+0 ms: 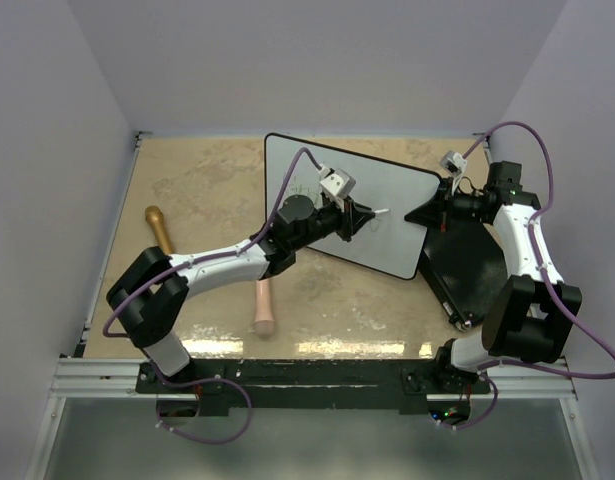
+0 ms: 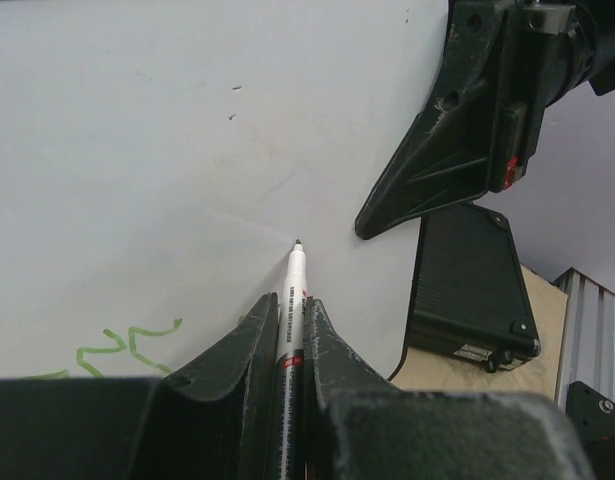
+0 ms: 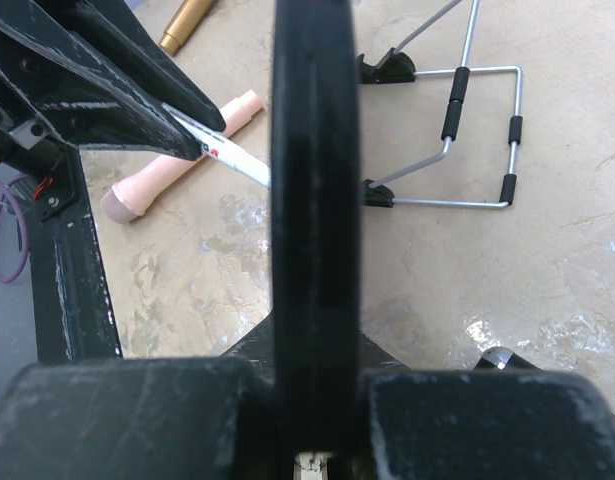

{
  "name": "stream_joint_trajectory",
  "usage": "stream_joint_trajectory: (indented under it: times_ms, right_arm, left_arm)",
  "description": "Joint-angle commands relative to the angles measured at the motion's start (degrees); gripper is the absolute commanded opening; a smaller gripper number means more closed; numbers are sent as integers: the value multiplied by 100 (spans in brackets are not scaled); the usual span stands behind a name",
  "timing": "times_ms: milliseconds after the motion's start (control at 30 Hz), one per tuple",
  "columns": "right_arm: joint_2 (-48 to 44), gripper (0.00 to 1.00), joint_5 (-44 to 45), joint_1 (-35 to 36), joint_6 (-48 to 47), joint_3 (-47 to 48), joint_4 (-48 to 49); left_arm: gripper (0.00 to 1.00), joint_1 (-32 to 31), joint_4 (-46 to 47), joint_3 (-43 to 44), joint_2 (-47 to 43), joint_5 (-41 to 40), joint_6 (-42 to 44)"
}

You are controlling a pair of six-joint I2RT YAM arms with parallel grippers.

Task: Write a sentence on the whiteboard
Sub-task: Write on the whiteboard at the center of the board.

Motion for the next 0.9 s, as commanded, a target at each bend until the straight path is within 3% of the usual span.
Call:
stream_joint_trajectory:
  times_ms: [0, 867]
  right_arm:
    - [-201, 0, 341, -17, -130, 39, 124]
    - [-209, 0, 333, -17, -121, 39, 116]
  left_arm:
    - [0, 8, 50, 231, 45, -127, 176]
    - [0, 25, -222, -59, 45, -223, 335]
